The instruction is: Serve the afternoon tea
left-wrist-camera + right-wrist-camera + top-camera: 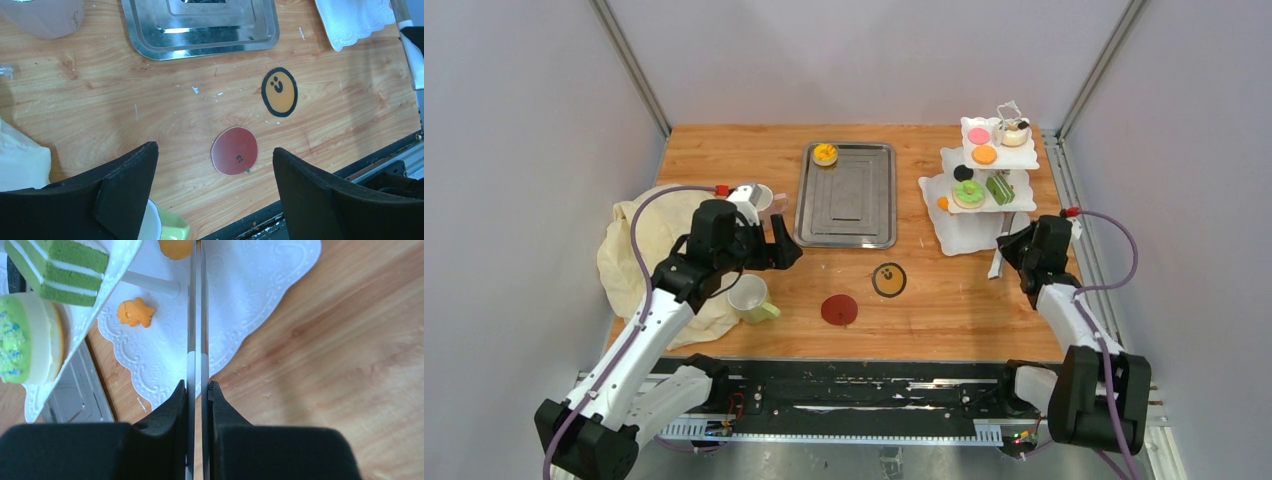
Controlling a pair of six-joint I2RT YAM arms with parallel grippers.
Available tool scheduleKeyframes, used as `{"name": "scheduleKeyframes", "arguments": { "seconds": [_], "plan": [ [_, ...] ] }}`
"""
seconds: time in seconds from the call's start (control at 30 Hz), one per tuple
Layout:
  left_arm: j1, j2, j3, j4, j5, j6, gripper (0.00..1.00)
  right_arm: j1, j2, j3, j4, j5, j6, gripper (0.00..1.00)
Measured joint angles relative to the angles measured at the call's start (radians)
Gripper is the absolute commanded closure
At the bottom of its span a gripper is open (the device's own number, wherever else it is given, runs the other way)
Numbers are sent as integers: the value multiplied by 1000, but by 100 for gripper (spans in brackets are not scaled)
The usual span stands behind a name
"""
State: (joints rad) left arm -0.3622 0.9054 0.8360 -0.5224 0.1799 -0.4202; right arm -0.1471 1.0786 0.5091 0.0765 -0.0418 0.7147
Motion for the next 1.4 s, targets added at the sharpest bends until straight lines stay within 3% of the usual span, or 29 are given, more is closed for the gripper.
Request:
{"name": "scheduleKeyframes", "arguments": {
  "seconds": [0.17,0.33,0.5,0.7,0.83,1.03,1.17,1.3,1.4],
  "plan": [
    [0,-11,0,0,2,-2,11,-6,126,0,150,-45,28,98],
    [0,-28,0,0,2,-7,11,-10,198,0,230,-89,56,77],
    [0,-42,0,-1,2,-10,11,-13,195,0,245,-102,64,63],
    [0,-41,0,-2,0,-11,11,-16,83,-10,196,-98,61,60],
    [0,-40,0,-3,-5,-11,11,-35,-57,-63,145,-88,58,63],
    [0,-25,0,-2,-4,-11,11,-69,-276,-109,-73,-90,48,80],
    [0,-10,0,-2,-3,-11,11,-70,-442,-117,-216,-136,15,84],
    [0,3,0,-2,-3,-10,11,-70,-500,-106,-315,-225,-32,98],
    [0,4,0,-2,-10,-11,11,-70,-492,-97,-378,-338,-59,100]
  ]
}}
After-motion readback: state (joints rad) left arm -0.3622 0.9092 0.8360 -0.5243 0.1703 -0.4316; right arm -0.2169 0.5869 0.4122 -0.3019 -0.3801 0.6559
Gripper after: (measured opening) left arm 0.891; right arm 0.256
